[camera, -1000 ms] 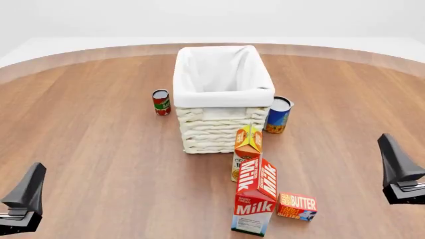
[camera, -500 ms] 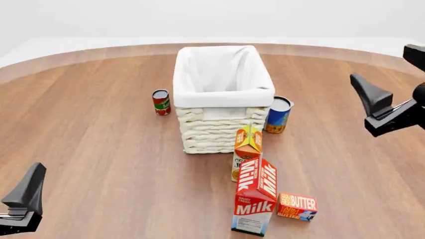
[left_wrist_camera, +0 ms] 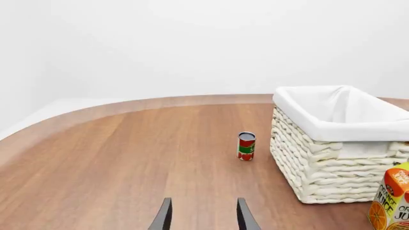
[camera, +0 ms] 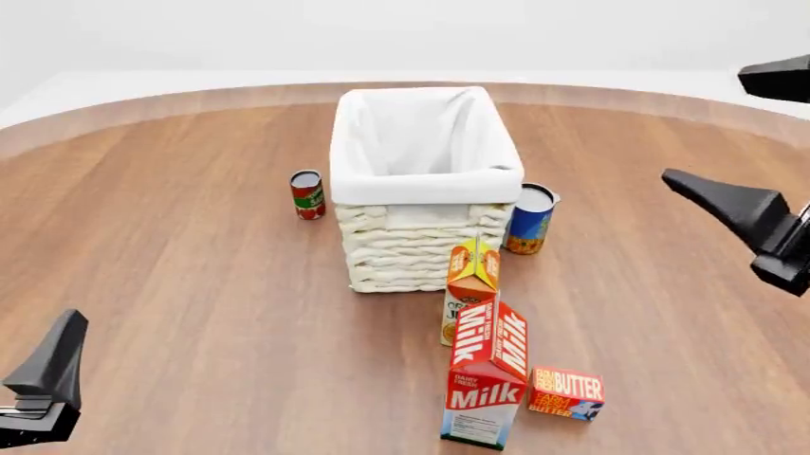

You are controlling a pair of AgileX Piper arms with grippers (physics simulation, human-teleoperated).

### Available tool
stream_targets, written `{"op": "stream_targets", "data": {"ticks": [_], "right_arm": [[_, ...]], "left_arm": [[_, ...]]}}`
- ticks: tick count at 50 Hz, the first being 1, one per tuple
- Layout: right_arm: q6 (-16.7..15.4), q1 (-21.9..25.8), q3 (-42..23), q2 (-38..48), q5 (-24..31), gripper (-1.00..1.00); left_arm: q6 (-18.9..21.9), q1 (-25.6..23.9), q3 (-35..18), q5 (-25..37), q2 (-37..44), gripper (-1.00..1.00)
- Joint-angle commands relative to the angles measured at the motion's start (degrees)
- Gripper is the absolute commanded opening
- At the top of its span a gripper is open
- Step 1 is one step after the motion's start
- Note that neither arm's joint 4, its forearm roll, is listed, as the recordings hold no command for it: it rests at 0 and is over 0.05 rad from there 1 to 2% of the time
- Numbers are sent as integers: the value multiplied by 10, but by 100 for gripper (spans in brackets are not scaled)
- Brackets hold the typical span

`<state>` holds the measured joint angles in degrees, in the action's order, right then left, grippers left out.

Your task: Pick up the butter and put it in the basket.

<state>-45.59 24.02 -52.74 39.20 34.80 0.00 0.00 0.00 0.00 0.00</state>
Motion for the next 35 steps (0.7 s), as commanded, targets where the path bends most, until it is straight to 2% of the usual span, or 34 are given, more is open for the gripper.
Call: {"op": "stream_targets", "data": {"ticks": [1,2,3,5,6,9,12,17,19,22,24,26,35], "right_arm": [[-121,61,-12,-76,174,100],[-127,70,-16,-85,184,100],[-115,67,-31,-75,202,100],[-136,66,-24,-87,221,100],[-125,71,-44,-83,234,100],[-125,64,-55,-77,248,100],[-131,48,-40,-69,252,100],[-108,69,-23,-78,281,100],[-114,70,-6,-84,282,100],[-85,92,14,-88,301,100],[-90,91,54,-92,298,100],[-68,113,84,-96,300,100],[-34,134,127,-87,283,100]], "left_arm": [[0,0,0,0,0,100],[0,0,0,0,0,100],[0,0,0,0,0,100],[0,0,0,0,0,100],[0,0,0,0,0,100],[0,0,0,0,0,100],[0,0,0,0,0,100],[0,0,0,0,0,100],[0,0,0,0,0,100],[0,0,0,0,0,100],[0,0,0,0,0,100],[0,0,0,0,0,100],[0,0,0,0,0,100]]}}
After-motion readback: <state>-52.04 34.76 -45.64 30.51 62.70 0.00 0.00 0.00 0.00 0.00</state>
